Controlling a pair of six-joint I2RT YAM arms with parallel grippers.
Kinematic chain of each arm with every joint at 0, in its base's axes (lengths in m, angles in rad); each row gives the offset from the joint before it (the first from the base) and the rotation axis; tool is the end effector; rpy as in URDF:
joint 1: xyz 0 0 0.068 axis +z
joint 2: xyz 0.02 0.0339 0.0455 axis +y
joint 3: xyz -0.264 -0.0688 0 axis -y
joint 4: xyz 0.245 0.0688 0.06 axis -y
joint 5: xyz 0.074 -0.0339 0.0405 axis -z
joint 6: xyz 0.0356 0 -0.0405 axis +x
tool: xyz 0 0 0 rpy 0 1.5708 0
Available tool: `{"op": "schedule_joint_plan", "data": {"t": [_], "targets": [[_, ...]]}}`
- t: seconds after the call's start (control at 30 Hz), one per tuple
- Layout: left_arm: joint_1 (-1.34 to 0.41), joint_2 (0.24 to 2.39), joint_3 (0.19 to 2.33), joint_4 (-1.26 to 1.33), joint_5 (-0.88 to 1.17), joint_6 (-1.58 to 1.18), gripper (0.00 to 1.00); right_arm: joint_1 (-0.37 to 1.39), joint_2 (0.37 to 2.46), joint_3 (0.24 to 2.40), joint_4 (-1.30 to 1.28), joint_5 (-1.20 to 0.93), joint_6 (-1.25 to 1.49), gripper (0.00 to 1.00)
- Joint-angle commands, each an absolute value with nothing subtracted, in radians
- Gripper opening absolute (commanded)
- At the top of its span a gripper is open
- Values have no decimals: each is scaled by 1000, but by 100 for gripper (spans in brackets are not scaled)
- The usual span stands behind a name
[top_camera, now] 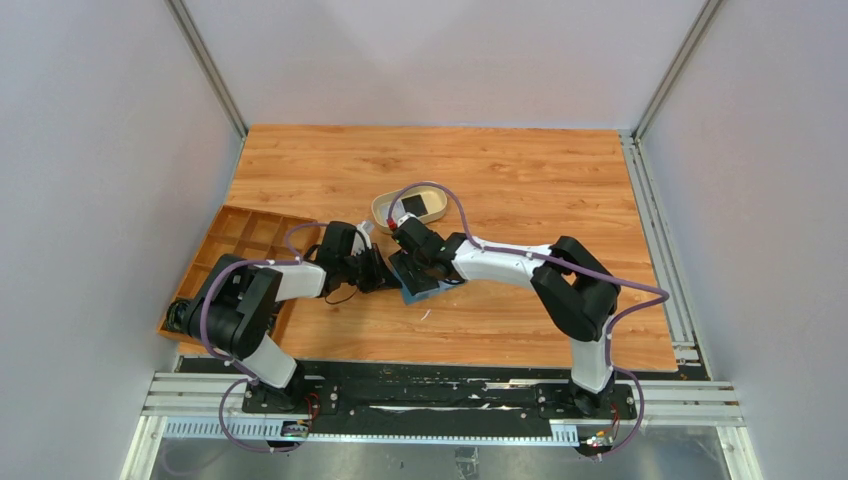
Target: Take the credit cards out of the card holder
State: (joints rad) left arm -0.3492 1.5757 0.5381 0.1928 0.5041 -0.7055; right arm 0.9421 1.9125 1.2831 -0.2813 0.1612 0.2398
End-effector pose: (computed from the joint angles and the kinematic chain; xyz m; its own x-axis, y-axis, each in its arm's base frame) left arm 0.2453 -0.1076 0.1184 -0.9246 -0.2676 -0.2712 0.0018 0.7087 -0.7055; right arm 0.2450 0.3272 0.1803 -0.6271 -0.4638 -0.6258 -0.6089 0.7929 0.0225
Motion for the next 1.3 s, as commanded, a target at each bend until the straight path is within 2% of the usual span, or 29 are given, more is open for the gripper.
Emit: {"op": "schedule_joint_plan", "data": {"t": [0.0,0.5,0.93,1.27], "targets": [[-345,1626,505,23,382,-634,0,911,1893,1254,-327,294,169,72],[-345,1650,506,26,391,-625,0,897,1818,1300,-341,382,54,74],[-345,1662,513,23,395,-621,0,879,1843,1259,-296,211,141,74],[-345,1662,521,11,391,-615,0,785,1831,1168,-180,-91,251,71]]}}
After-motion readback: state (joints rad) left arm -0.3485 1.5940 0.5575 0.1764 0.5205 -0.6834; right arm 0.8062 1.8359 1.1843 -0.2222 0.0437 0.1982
